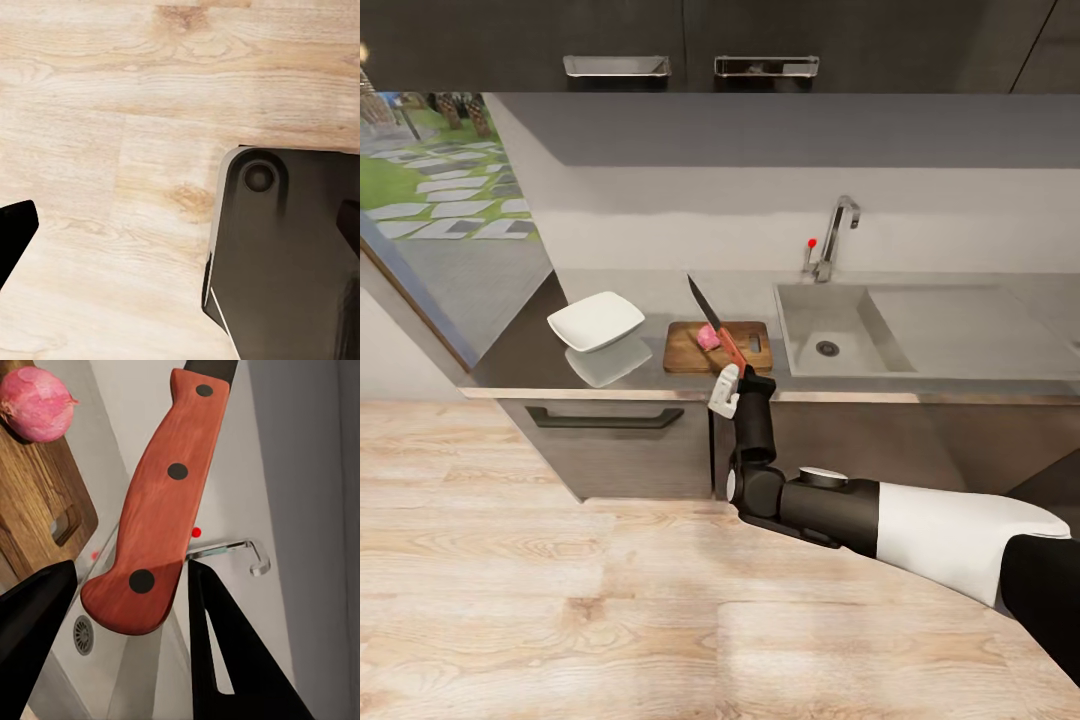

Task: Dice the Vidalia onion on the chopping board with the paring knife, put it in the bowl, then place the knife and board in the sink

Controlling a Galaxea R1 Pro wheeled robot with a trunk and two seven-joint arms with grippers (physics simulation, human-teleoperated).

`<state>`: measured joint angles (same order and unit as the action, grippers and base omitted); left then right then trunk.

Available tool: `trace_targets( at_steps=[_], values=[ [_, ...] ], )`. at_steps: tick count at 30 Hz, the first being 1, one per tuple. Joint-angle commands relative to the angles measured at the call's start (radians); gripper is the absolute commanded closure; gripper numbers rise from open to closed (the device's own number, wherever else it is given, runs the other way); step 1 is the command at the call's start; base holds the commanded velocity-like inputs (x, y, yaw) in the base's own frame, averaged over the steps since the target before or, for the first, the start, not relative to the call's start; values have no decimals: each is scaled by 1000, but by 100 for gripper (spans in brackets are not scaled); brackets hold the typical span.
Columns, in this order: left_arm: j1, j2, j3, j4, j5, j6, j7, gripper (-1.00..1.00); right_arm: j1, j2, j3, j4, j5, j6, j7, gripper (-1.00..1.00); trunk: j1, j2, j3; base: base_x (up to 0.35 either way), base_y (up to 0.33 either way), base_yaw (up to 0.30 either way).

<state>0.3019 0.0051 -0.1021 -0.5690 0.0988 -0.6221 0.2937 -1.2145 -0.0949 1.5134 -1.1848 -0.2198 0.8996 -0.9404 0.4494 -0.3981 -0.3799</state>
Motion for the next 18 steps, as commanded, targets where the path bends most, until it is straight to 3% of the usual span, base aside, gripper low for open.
trace_targets(
  at_steps=[1,12,18],
  values=[
    [0,1,-7,-2,10,-2,4,-100,-2,0,4,-1,-10,4,-9,100,1,-2,-2,0,0,0],
    [0,1,-7,0,10,-2,4,-100,-2,0,4,1,-10,4,-9,100,1,-2,-2,2,-1,0],
    [0,1,-7,0,10,-1,4,-100,-2,-1,4,1,-14,3,-9,100,1,-2,-2,147,-106,0]
  ],
)
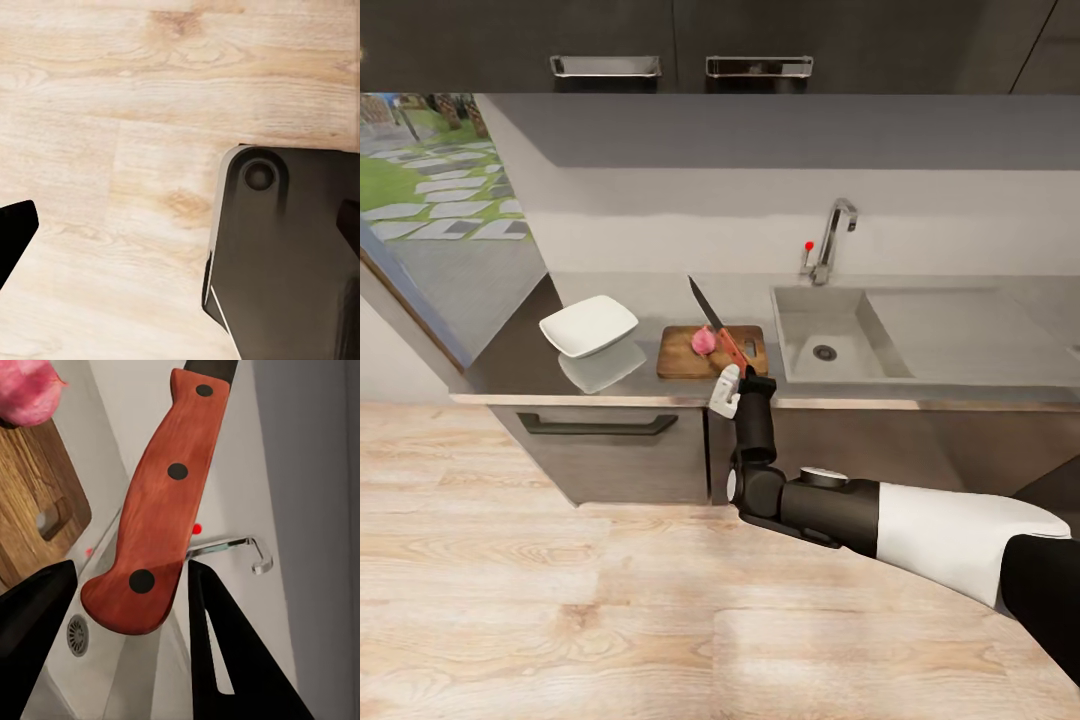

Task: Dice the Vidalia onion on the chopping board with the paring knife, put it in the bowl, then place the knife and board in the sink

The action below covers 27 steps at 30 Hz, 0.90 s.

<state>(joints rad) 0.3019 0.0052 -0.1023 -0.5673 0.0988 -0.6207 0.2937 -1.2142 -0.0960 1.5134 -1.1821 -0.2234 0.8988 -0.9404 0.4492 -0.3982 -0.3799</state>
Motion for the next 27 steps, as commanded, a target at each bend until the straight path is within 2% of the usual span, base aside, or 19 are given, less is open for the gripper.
trace_targets(
  at_steps=[1,5,8,27],
  values=[
    [0,1,-7,-1,10,-2,4,-100,-2,-1,3,-1,-14,4,-9,100,1,-2,-2,73,-51,0],
    [0,1,-7,9,9,-2,4,-100,15,-8,4,-1,-46,2,-9,100,1,-2,-2,26,-19,0],
    [0,1,-7,10,9,-3,4,-100,23,-10,4,-1,-55,0,-10,100,1,-2,-3,4,-3,0],
    [0,1,-7,11,9,-4,4,-100,25,-5,4,-2,-58,0,-20,100,1,-2,-30,1,0,0]
  ],
)
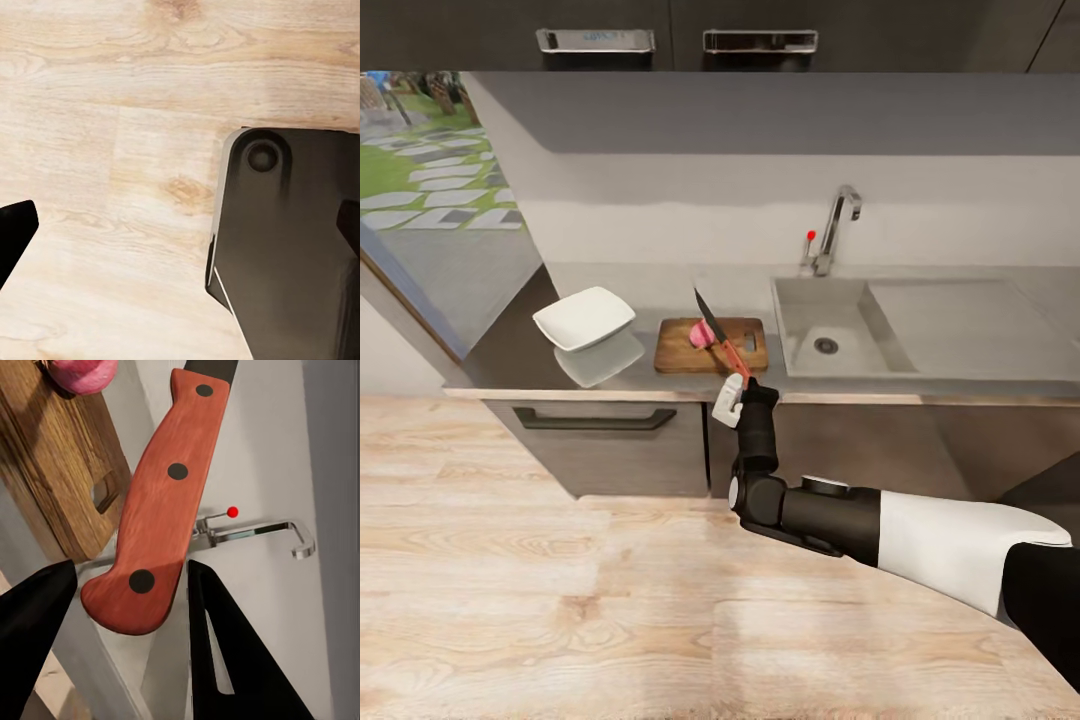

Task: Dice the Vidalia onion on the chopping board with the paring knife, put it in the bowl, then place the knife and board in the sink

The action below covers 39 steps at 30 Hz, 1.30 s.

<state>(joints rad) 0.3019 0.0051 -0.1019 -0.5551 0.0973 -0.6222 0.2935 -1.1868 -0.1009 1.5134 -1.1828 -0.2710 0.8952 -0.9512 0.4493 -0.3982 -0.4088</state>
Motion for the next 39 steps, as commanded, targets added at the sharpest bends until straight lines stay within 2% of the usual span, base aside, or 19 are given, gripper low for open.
trace_targets(
  at_steps=[1,11,39],
  values=[
    [0,1,-7,-2,10,-2,4,-100,-2,0,4,-1,-11,4,-16,100,1,-2,-2,88,0,0],
    [0,1,-7,-2,10,-2,4,-100,-2,0,4,-1,-13,4,-44,100,1,-2,-2,197,0,0],
    [0,1,-8,0,10,-2,4,-100,-2,15,7,-1,-22,4,-39,100,1,-2,-2,11,0,0]
  ],
)
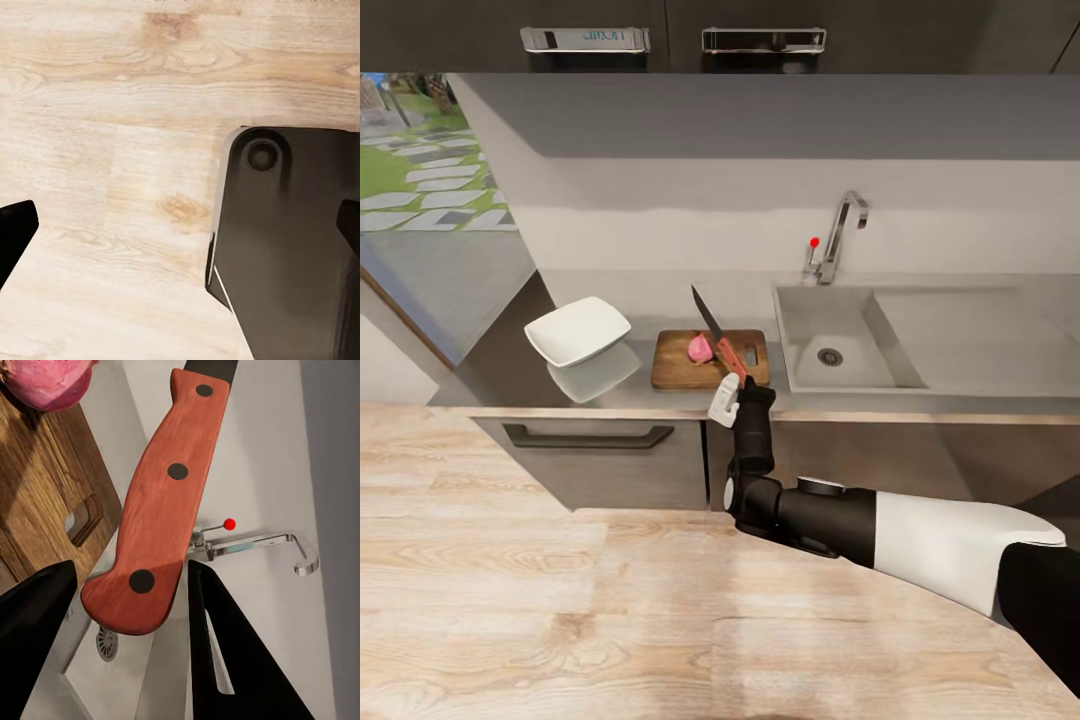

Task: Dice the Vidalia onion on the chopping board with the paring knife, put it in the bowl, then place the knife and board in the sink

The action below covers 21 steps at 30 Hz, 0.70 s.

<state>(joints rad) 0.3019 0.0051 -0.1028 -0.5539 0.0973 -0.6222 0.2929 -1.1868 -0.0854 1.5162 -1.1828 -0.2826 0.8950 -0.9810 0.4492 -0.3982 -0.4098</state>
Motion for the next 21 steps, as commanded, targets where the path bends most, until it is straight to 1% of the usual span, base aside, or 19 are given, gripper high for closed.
trace_targets(
  at_steps=[1,6,9,12,15,17,21],
  values=[
    [0,1,-7,-2,10,-2,4,-100,-2,0,4,-1,-10,4,-9,100,1,-2,-2,74,0,0],
    [0,1,-7,-2,10,-2,4,-100,-2,1,4,-1,-12,4,-8,100,1,-2,-2,47,0,0],
    [0,1,-6,-1,10,-2,4,-100,-2,1,4,-1,-46,4,-7,100,1,-2,-2,4,0,0],
    [0,1,-7,-1,10,-2,4,-100,-2,1,5,-1,-63,3,-7,100,1,-2,-2,0,0,0],
    [0,1,-7,-1,10,-2,4,-100,-2,4,27,-1,-69,2,-7,100,1,-2,-2,0,0,0],
    [0,1,-7,-1,10,-2,4,-100,-1,11,44,-1,-70,2,-7,100,1,-2,-2,0,0,0],
    [0,1,-7,-2,10,-2,4,-100,-2,16,51,-1,-70,2,-7,100,1,-2,-2,0,0,0]
  ],
)
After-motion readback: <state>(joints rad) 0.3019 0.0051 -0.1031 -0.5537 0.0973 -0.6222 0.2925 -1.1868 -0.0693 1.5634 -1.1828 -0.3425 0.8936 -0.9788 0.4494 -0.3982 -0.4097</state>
